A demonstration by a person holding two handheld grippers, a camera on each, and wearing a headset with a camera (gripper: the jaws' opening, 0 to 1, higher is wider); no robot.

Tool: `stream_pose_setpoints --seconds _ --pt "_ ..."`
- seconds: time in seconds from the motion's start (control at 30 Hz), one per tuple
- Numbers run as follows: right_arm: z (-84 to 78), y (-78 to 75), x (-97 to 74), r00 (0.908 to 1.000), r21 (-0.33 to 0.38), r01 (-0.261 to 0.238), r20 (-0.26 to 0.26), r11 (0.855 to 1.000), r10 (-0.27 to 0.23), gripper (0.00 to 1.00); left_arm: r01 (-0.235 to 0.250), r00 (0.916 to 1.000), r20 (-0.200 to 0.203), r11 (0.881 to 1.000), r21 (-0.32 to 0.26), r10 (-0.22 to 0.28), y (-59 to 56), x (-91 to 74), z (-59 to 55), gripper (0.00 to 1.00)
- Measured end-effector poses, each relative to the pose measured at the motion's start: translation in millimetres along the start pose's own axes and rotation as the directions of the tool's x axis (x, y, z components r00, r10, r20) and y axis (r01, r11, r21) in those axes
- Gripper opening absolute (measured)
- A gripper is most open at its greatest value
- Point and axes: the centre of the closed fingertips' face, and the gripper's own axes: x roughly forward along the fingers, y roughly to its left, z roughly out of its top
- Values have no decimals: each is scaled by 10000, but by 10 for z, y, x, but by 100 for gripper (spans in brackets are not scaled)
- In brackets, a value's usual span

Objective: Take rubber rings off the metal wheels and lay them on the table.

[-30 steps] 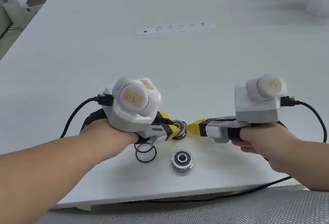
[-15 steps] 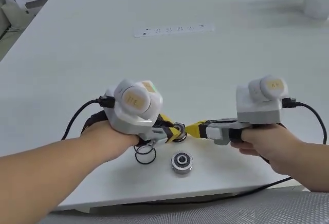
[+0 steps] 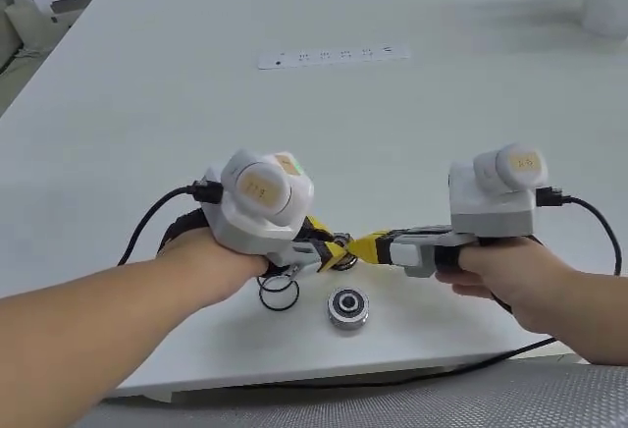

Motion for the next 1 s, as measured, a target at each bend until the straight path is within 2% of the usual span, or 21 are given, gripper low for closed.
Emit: stream_pose_setpoints --seconds 0.07,0.1,0.13,0.33,0.5,0.6,0.63,0.77,0.87,1.0 --pt "7 30 2 9999 6 -144 29 9999 144 0 -2 10000 2 10000 -1 2 1 0 -1 12" --pt "68 159 12 9960 -28 -813 361 9967 814 0 12 10000 0 10000 -4 -12 -2 0 -3 12" --pt "27 85 -10 9997 -118 -244 39 9996 244 0 10 10000 9 10000 -22 -10 1 0 -3 12" --pt "37 43 -13 9992 -58 -365 153 9993 366 0 -10 10000 26 10000 -70 10 4 2 -3 12" --pt "32 82 -28 9976 311 -642 285 9974 633 0 0 10000 82 10000 -89 1 -2 -2 -2 12" --pt "39 124 -48 9952 512 -928 365 9944 910 0 25 9999 113 10000 -93 -24 1 -3 -2 12" --pt "53 155 -59 9923 723 -1171 487 9905 1138 0 33 9999 112 9999 -95 -31 1 -3 -2 12" --pt "53 108 -56 9960 506 -798 453 9955 775 0 77 9999 87 9999 -108 -76 3 -1 2 12" --pt "43 35 -44 9995 -12 -226 207 9997 226 0 84 9999 120 9998 -175 -82 1 -1 4 12" --pt "8 -7 -49 9999 -115 -79 99 9999 81 0 90 9995 301 9998 -149 -85 3 -6 2 12"
